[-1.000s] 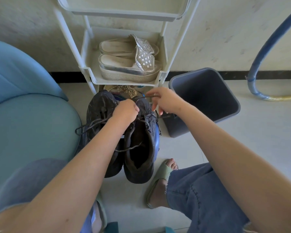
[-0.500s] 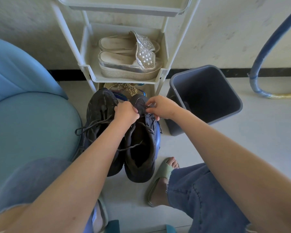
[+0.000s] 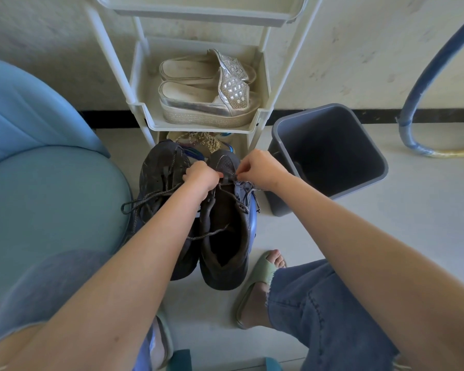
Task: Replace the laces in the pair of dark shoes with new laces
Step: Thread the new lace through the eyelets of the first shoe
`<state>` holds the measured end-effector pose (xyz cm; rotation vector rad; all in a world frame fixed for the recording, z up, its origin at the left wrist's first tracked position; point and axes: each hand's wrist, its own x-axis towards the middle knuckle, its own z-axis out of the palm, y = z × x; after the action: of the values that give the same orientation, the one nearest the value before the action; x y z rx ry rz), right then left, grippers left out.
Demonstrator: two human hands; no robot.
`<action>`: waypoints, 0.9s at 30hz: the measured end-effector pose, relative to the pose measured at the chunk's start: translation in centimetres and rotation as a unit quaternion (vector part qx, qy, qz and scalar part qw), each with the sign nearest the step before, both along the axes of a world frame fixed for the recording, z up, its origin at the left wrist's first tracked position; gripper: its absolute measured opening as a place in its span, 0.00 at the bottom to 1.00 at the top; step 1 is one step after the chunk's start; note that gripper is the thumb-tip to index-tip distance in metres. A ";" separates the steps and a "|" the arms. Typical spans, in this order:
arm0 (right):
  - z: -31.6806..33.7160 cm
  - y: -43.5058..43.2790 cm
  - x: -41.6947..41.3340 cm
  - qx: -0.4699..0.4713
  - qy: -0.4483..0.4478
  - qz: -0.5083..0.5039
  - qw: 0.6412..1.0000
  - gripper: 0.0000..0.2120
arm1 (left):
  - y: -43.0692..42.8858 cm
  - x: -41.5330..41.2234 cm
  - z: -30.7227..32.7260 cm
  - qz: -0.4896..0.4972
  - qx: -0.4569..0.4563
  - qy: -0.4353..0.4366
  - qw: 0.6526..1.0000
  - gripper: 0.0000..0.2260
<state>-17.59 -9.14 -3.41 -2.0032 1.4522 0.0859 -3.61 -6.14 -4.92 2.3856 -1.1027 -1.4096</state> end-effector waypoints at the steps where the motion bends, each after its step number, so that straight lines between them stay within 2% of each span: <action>1: 0.1 0.0 0.0 0.000 0.006 0.008 1.000 0.07 | -0.1 0.0 0.0 -0.004 0.004 -0.004 1.000 0.18; 6: 0.4 0.3 0.1 -0.042 0.074 0.071 0.994 0.10 | -0.3 -0.2 0.0 -0.004 0.006 -0.037 0.999 0.20; 11: 0.2 0.4 0.3 -0.042 0.077 0.068 0.994 0.09 | -0.2 -0.4 -0.2 0.000 -0.001 -0.042 0.999 0.22; 18: -0.1 0.2 0.0 -0.059 0.078 0.047 0.994 0.05 | 0.5 -1.1 0.1 -0.050 -0.056 -0.129 0.989 0.16; 24: 0.3 0.5 0.6 -0.049 0.075 0.068 0.994 0.11 | 0.5 -0.9 0.2 -0.030 -0.042 -0.106 0.993 0.15; 27: 0.3 0.5 0.7 -0.053 0.078 0.065 0.993 0.11 | 0.4 -0.7 0.3 -0.003 -0.029 -0.046 0.998 0.17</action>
<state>-16.92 -8.62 -3.07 -2.2191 1.4470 0.2305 -4.28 -5.76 -4.63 2.4305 -1.1575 -1.2618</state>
